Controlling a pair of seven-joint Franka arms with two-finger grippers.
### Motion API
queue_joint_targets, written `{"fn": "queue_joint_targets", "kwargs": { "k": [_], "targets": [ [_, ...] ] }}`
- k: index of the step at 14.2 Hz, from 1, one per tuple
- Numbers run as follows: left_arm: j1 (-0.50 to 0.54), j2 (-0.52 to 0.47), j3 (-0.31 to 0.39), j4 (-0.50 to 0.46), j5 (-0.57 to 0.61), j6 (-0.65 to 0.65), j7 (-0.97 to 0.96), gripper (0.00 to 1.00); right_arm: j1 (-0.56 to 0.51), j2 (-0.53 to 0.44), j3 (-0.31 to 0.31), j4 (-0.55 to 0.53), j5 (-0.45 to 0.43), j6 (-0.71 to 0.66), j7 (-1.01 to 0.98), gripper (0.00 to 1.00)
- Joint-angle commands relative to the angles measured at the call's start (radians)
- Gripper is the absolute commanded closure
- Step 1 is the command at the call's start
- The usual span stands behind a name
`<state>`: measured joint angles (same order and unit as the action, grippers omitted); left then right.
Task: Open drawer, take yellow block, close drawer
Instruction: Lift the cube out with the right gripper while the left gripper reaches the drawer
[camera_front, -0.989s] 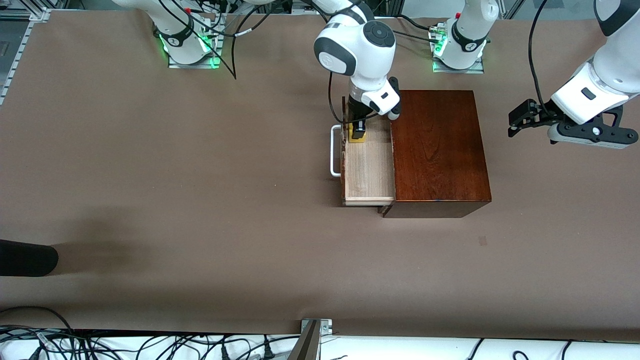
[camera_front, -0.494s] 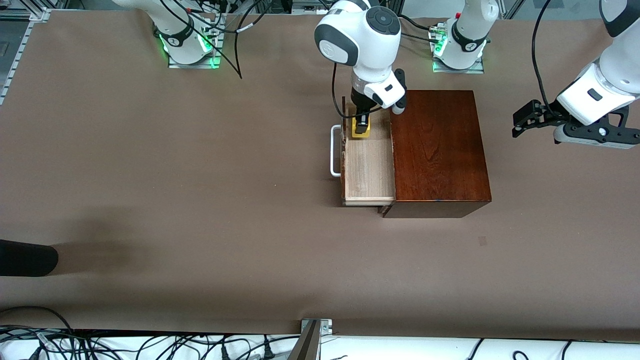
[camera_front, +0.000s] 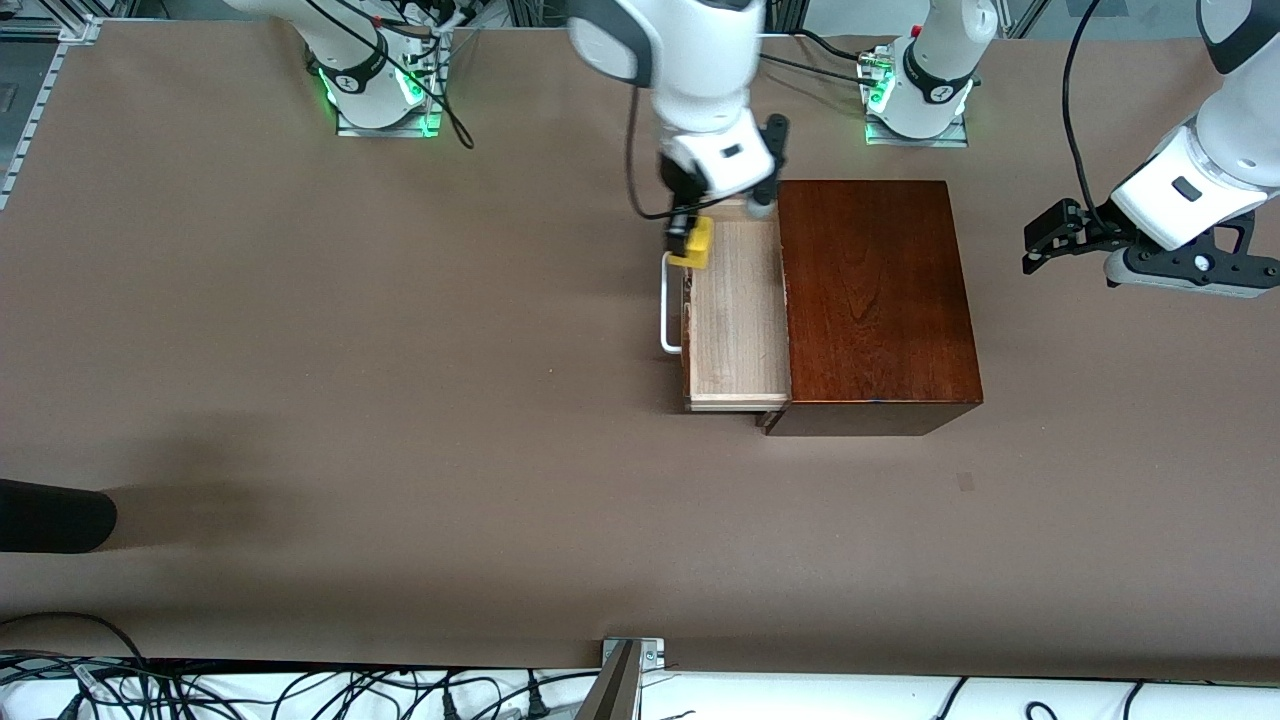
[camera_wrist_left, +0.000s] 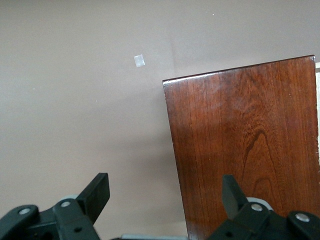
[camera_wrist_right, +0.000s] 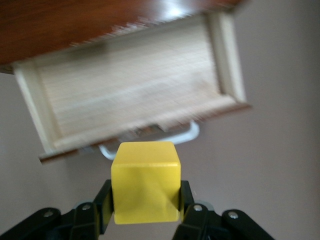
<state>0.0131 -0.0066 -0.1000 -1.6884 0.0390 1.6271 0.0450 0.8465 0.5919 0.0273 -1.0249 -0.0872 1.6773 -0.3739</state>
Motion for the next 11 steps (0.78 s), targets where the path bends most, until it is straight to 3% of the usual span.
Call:
{"fn": "queue_joint_targets", "kwargs": {
  "k": [1, 4, 8, 11],
  "targets": [
    [-0.008, 0.0, -0.004, 0.036, -0.007, -0.035, 0.013, 0.0, -0.143, -0.066, 0.013, -0.018, 0.035, -0.022, 0.01, 1.0],
    [-0.022, 0.004, -0.084, 0.068, -0.016, -0.114, 0.038, 0.0, -0.315, -0.072, 0.014, -0.018, 0.038, -0.007, 0.088, 1.0],
    [-0.033, 0.048, -0.237, 0.072, -0.021, -0.116, 0.169, 0.0, -0.473, -0.067, -0.001, -0.03, 0.037, -0.015, 0.095, 1.0],
    [-0.033, 0.126, -0.348, 0.104, -0.018, -0.108, 0.223, 0.0, -0.573, -0.159, -0.001, -0.281, 0.105, 0.057, 0.099, 1.0]
  ]
}}
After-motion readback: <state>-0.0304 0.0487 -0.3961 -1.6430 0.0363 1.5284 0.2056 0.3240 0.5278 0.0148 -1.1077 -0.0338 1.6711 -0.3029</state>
